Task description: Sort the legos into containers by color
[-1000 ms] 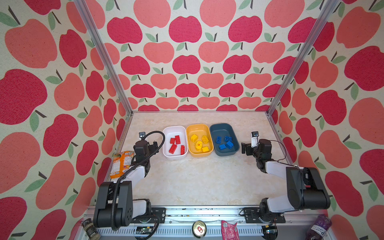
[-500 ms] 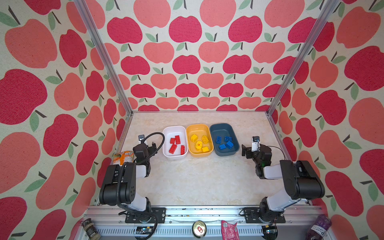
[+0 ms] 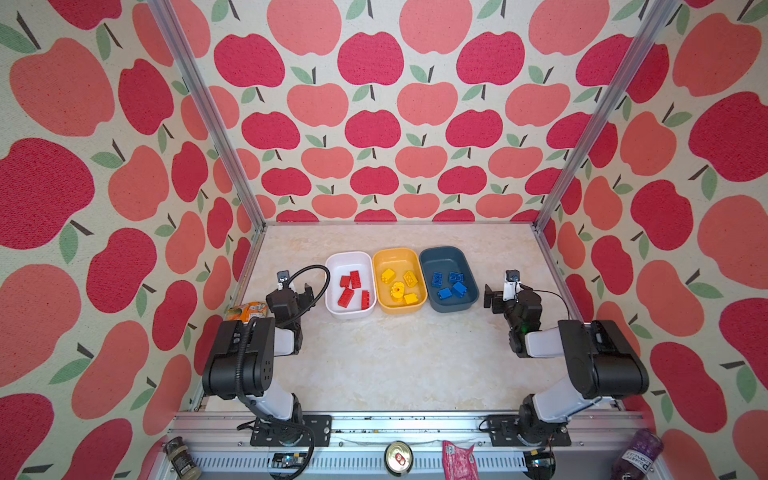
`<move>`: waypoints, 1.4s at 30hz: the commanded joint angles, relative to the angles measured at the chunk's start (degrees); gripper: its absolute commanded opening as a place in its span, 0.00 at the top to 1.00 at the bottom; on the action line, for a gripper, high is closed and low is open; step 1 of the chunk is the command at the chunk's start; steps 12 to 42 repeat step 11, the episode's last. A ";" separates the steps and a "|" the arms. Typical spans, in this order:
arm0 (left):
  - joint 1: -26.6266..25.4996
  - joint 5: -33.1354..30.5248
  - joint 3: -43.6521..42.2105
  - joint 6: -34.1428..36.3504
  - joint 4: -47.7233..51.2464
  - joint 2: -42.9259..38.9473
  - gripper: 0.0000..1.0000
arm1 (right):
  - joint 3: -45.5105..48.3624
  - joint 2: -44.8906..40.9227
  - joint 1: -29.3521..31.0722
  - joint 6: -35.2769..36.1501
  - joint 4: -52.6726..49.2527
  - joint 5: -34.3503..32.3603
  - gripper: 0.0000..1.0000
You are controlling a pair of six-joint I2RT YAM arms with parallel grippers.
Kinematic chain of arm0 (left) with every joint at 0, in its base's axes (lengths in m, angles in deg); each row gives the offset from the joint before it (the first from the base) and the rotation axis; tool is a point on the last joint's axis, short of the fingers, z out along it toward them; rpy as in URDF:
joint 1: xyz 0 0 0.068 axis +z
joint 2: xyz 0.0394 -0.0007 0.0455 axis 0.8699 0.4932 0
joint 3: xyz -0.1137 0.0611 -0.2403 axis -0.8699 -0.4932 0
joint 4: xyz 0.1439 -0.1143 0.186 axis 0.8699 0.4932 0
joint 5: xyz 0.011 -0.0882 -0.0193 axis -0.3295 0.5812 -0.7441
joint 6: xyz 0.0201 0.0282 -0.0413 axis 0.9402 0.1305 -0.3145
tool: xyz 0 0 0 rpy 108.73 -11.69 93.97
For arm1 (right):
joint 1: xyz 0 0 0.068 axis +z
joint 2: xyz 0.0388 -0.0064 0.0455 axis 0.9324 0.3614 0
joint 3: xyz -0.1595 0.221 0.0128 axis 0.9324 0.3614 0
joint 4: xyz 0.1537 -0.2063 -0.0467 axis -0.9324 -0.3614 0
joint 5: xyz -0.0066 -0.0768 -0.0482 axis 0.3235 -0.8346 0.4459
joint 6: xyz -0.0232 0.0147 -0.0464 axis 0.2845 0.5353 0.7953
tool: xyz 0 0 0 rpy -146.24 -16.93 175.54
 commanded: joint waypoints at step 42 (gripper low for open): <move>-0.54 -1.39 -0.37 0.14 -2.32 0.61 0.05 | 0.13 0.38 0.43 0.92 1.35 -2.86 0.01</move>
